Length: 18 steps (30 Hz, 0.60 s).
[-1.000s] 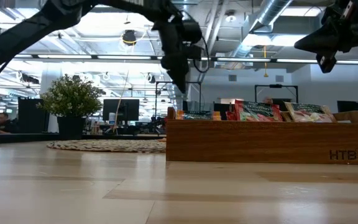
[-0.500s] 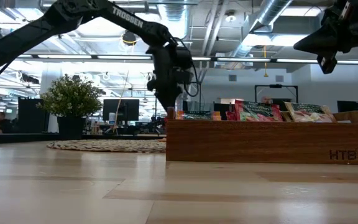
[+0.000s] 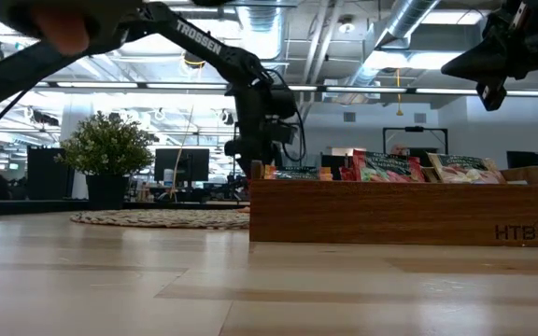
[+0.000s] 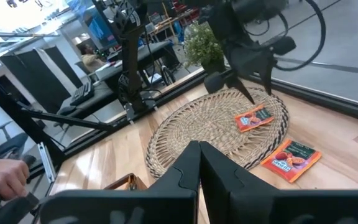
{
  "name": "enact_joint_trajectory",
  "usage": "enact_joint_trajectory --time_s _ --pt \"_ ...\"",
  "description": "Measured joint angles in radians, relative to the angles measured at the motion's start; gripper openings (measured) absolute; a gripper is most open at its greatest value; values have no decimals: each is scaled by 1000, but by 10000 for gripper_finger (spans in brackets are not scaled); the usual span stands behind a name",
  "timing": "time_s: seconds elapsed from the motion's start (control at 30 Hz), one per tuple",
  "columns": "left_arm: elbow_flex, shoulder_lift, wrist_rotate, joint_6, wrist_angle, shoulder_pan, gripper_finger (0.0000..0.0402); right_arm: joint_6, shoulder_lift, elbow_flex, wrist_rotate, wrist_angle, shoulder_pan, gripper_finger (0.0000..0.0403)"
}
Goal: Pick & Place Tea
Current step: Put the left orange tea bag into the left slot of the wooden organizer
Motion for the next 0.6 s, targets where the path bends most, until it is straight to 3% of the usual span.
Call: enact_joint_trajectory --time_s 0.3,0.6 --pt "1 36 56 -32 14 0 174 42 0 0 -1 -1 1 0" --pt "1 83 44 -42 26 3 174 43 0 0 -1 -1 1 0"
